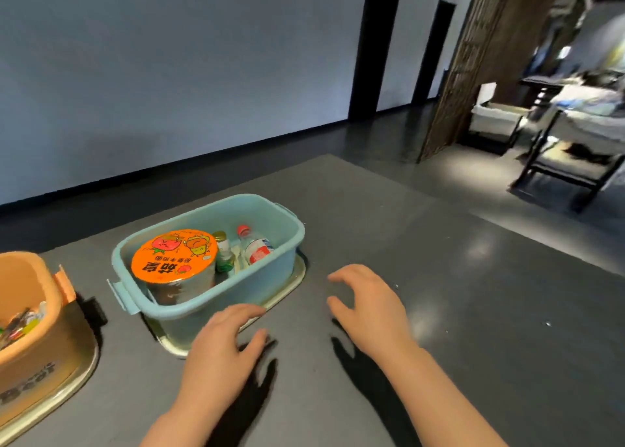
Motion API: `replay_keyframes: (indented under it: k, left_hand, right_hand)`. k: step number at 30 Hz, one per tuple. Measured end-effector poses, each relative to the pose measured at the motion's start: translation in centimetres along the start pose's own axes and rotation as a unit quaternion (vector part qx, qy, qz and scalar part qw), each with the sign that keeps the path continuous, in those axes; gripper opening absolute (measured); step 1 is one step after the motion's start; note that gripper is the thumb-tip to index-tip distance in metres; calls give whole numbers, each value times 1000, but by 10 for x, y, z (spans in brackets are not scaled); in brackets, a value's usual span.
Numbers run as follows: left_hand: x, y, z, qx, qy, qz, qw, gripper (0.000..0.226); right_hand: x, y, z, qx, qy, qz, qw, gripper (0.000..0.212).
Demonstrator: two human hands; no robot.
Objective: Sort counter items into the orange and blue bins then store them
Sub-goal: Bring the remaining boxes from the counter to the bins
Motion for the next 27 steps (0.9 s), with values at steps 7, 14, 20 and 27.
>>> replay_keyframes:
  k: [7, 14, 20, 27]
  left_hand:
    - [-74, 24, 90, -150, 1, -158, 976, 28]
    - [-184, 136, 262, -340, 94, -334, 874, 28]
    - [-222, 274, 378, -452, 148, -419, 774, 24]
    - [-240, 442, 447, -521, 172, -493, 675, 24]
  right_hand:
    - [41, 189, 77, -239, 29, 84, 967, 41]
    - [115, 434, 92, -471, 82, 222, 850, 39]
    - [132, 617, 58, -589, 89, 322, 736, 37]
    - [137, 792, 17, -652, 69, 420, 627, 30]
Point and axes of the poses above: each hand's wrist, its own y-axis away from the middle knuckle, its own x-axis out of the back of the hand, z = x × y, the point moved 5 cm from there along -y, towards the middle knuckle, and after that the axes turned 9 degrees about -z, right-handed, at the moved point
